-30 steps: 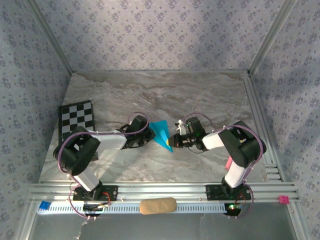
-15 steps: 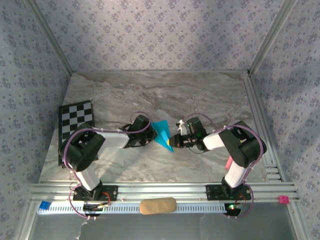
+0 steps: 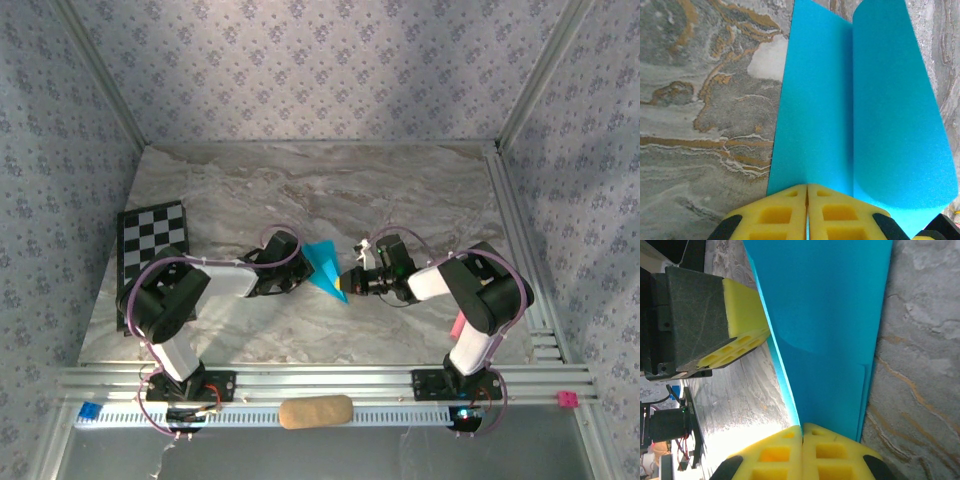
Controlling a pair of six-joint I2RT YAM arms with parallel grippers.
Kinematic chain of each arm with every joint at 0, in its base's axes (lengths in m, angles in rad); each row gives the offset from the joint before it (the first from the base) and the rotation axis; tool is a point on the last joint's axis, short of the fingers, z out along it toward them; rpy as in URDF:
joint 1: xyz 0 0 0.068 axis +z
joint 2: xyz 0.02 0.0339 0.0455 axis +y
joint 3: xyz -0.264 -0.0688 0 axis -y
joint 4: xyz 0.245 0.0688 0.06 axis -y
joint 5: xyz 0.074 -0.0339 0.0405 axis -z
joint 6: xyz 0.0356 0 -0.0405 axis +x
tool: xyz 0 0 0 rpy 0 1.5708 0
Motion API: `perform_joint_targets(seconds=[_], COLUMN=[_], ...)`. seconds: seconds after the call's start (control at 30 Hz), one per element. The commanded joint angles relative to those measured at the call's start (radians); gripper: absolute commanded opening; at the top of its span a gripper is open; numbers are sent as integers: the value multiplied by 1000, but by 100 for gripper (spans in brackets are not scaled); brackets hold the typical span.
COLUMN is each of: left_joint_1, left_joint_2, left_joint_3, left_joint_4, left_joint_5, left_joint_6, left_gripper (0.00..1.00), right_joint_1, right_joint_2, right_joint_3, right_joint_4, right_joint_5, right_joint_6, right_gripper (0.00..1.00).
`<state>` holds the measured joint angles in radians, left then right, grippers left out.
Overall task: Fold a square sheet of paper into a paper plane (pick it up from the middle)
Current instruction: Fourth fold the wing at the center of the table.
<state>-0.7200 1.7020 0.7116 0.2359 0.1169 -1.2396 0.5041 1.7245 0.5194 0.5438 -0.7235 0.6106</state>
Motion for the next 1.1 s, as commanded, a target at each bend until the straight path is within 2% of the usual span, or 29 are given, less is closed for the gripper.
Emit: perform_joint_targets(seconds=[0.0,1.07], left_joint_1=[-1,2], left_joint_2=[-15,-5], left_joint_3=[-16,7], left_joint_4=[-48,-66], left_joint_5=[-23,-26], left_joint_6=[-4,16], left_gripper=[10,11], right_joint_1=[-12,-51], right_joint_2=[17,89], right_joint_3=[-10,-16], right_joint_4=[13,77], right_joint_5=[-28,-106], right_joint_6=[9,90], right_gripper=[0,0])
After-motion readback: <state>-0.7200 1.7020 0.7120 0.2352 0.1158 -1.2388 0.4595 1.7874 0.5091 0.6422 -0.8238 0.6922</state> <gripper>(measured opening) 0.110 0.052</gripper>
